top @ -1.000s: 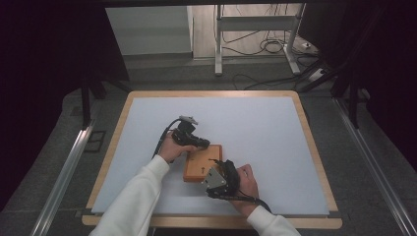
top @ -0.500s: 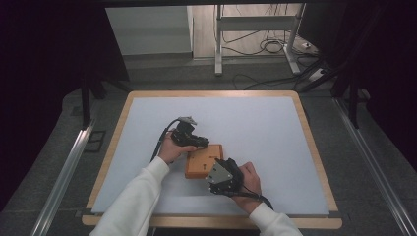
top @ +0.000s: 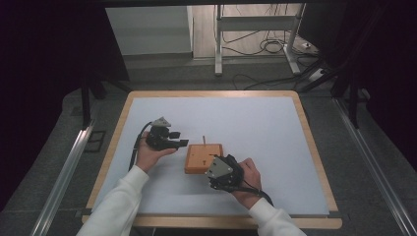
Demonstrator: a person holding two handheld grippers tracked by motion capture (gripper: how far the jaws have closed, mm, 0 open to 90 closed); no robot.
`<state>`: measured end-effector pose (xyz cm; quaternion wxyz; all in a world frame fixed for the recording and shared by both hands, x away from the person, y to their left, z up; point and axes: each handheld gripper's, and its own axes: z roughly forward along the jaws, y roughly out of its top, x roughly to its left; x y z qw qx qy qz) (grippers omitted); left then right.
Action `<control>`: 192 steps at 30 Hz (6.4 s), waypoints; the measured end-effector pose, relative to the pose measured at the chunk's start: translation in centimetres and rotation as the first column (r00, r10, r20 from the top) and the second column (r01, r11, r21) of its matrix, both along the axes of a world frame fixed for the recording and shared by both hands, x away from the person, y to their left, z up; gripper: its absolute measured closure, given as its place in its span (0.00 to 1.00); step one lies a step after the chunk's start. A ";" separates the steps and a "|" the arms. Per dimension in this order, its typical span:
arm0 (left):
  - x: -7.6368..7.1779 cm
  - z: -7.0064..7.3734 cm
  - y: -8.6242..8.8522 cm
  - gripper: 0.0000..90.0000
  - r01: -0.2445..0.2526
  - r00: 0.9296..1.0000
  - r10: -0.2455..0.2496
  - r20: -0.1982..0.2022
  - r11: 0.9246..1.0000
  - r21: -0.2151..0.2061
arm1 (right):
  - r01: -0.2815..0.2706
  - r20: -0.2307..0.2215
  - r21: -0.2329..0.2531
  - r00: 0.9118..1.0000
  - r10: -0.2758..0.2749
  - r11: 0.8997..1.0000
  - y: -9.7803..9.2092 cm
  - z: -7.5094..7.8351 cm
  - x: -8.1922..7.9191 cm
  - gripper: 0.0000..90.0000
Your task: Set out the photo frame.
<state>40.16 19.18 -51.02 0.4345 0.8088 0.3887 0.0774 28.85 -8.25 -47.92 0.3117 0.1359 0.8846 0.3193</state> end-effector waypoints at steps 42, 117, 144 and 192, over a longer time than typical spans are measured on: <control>-2.4 -1.8 1.7 0.46 0.032 0.999 -0.031 -0.018 0.998 0.063 | -0.019 -0.090 -0.087 0.996 0.011 0.996 1.1 4.5 4.7 0.62; -2.2 -2.5 1.2 0.45 0.055 0.998 -0.052 -0.042 0.996 0.077 | 0.099 -0.169 -0.021 0.980 -0.101 0.995 -1.4 7.1 9.8 0.47; -2.3 -2.4 1.3 0.44 0.052 0.998 -0.049 -0.035 0.996 0.071 | 0.181 -0.215 0.037 0.962 -0.169 0.983 -1.6 6.0 12.6 0.30; -4.7 -1.7 0.5 0.39 0.007 1.000 -0.009 0.026 0.996 0.093 | 0.213 -0.323 0.358 0.942 -0.093 0.909 -10.7 1.3 4.9 0.74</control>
